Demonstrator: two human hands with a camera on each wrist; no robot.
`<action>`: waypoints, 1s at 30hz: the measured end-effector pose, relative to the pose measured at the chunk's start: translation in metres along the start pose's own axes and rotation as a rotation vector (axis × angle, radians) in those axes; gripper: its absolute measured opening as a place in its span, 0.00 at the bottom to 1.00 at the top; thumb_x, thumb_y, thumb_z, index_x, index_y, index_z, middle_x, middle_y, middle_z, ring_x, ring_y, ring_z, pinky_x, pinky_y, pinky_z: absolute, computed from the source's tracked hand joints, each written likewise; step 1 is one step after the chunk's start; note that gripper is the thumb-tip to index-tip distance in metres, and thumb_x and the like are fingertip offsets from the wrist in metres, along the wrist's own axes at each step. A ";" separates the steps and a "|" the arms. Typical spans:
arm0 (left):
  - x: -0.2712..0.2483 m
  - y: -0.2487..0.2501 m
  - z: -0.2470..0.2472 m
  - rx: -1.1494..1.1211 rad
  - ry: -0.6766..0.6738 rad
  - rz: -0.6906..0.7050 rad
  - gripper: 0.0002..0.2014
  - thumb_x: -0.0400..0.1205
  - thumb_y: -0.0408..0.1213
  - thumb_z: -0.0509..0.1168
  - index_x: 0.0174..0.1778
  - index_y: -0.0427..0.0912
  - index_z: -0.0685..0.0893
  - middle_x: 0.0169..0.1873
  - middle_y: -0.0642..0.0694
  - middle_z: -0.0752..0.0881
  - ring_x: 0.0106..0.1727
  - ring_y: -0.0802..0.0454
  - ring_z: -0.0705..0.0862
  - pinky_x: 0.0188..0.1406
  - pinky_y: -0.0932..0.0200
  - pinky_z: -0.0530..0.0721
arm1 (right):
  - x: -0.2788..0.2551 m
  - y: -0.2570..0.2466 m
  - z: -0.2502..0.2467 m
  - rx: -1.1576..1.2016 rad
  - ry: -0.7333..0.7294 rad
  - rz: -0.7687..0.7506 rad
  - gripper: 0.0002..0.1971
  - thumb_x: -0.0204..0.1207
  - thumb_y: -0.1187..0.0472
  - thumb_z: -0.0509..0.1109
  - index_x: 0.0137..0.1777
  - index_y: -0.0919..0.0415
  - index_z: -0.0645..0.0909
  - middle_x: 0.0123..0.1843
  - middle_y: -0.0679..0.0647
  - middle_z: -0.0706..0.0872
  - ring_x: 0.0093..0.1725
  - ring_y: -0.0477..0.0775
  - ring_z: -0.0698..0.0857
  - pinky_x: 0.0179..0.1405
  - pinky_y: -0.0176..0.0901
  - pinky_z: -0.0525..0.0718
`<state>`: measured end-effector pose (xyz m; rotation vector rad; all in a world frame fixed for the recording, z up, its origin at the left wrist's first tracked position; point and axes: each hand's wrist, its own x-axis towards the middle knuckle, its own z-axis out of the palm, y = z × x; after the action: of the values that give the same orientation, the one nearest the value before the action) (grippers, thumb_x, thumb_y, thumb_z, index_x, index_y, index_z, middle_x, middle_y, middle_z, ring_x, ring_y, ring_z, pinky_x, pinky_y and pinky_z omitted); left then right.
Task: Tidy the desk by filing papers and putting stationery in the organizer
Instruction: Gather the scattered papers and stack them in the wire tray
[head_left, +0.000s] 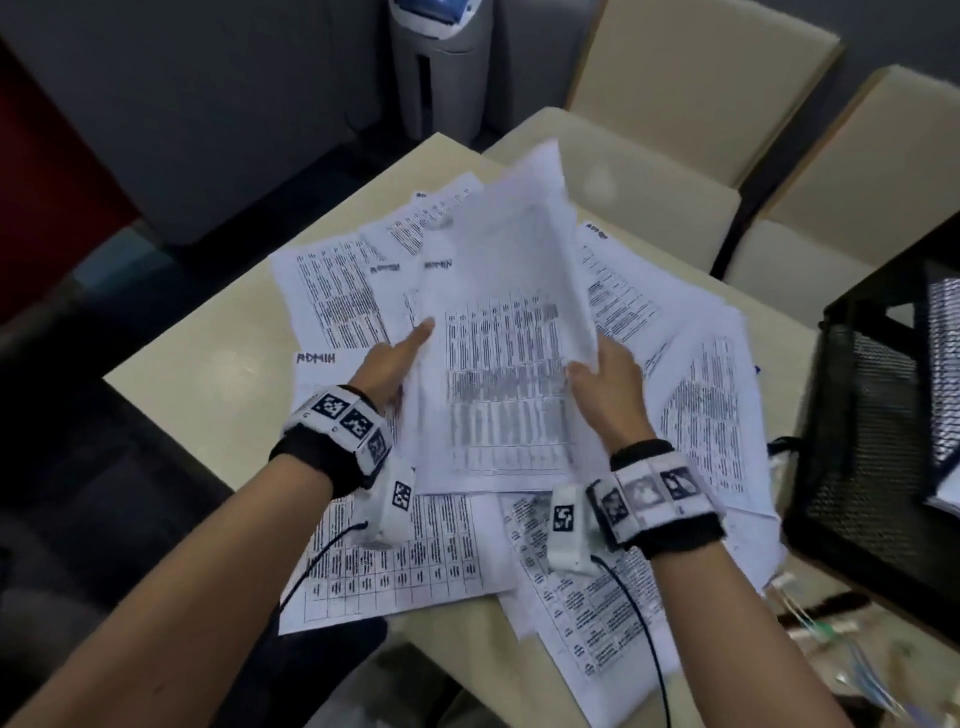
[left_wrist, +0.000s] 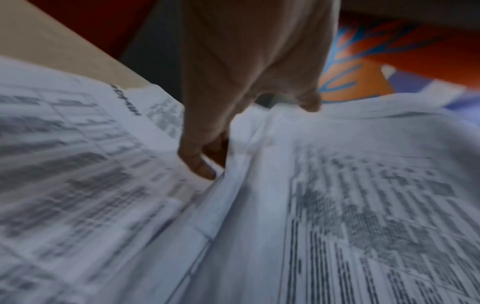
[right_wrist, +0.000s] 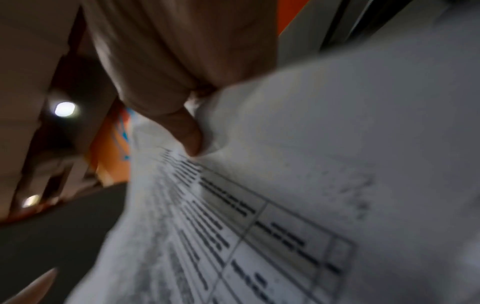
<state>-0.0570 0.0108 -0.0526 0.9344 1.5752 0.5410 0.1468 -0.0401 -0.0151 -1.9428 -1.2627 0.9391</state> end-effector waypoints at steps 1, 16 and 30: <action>-0.010 0.006 0.001 -0.124 -0.028 0.033 0.52 0.71 0.69 0.59 0.80 0.30 0.59 0.55 0.31 0.83 0.53 0.43 0.83 0.58 0.51 0.76 | -0.005 0.001 -0.013 0.052 0.020 -0.044 0.17 0.81 0.71 0.58 0.69 0.64 0.73 0.57 0.55 0.81 0.49 0.52 0.80 0.33 0.27 0.80; -0.100 0.124 0.069 -0.322 -0.379 0.759 0.21 0.64 0.42 0.79 0.51 0.45 0.83 0.42 0.56 0.92 0.49 0.60 0.89 0.51 0.65 0.86 | -0.064 -0.001 -0.159 0.525 0.378 -0.303 0.23 0.70 0.68 0.75 0.65 0.70 0.75 0.47 0.45 0.86 0.42 0.32 0.86 0.42 0.27 0.83; -0.112 0.116 0.124 -0.068 -0.171 0.752 0.04 0.79 0.30 0.67 0.45 0.43 0.82 0.39 0.50 0.84 0.38 0.62 0.84 0.46 0.59 0.84 | -0.055 0.022 -0.164 0.524 0.470 -0.162 0.19 0.77 0.54 0.69 0.64 0.58 0.69 0.63 0.56 0.81 0.62 0.55 0.82 0.63 0.52 0.82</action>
<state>0.0952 -0.0316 0.0760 1.4793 1.0101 0.9956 0.2778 -0.1193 0.0693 -1.5002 -0.7876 0.6014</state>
